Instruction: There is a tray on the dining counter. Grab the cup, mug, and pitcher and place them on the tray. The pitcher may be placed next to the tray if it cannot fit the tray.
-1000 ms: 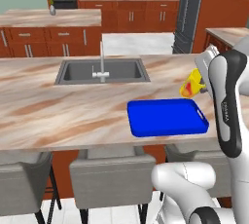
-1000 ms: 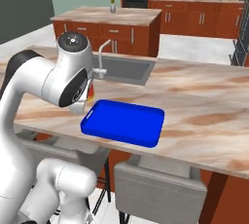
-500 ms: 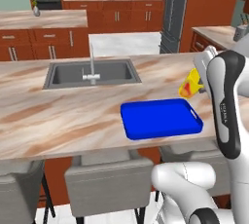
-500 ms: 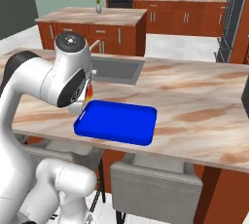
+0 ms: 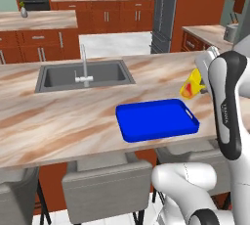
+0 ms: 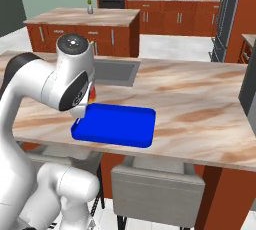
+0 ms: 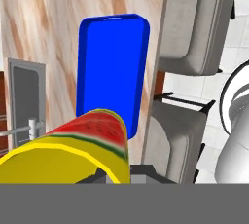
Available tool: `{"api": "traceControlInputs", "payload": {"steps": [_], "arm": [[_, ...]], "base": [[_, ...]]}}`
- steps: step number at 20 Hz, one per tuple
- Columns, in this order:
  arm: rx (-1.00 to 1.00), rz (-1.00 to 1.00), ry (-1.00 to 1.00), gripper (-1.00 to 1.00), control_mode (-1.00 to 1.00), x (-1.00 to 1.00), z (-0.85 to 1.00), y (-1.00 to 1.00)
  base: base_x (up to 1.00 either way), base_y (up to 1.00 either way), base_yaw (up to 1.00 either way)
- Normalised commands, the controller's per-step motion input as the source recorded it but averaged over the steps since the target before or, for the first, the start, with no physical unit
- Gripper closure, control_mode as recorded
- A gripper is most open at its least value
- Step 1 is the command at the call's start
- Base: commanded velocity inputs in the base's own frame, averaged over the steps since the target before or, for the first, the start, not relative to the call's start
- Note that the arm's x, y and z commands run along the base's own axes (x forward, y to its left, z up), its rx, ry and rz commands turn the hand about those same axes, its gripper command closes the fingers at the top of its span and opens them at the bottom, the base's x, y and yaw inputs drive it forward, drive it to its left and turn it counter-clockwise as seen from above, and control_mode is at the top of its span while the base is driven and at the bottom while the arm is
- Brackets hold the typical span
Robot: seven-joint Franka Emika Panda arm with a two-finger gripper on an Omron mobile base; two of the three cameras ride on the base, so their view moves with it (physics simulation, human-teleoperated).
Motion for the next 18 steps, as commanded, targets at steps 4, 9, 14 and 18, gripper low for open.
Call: {"api": "traceControlInputs", "payload": {"steps": [4, 9, 14, 18], "arm": [[0.00, 0.00, 0.03, 1.00, -1.00, 0.13, 0.00, 0.00], [0.00, 0.00, 0.27, 1.00, -1.00, 0.72, 0.00, 0.07], [-0.01, 0.00, 0.27, 1.00, -1.00, 0.63, 0.00, 0.14], [-0.01, 0.01, 0.20, 1.00, -1.00, 0.51, -0.11, 0.13]], "base": [[0.32, 0.00, -0.01], [0.00, 0.00, 0.00], [0.00, 0.00, 0.00], [0.00, 0.00, 0.00]]}}
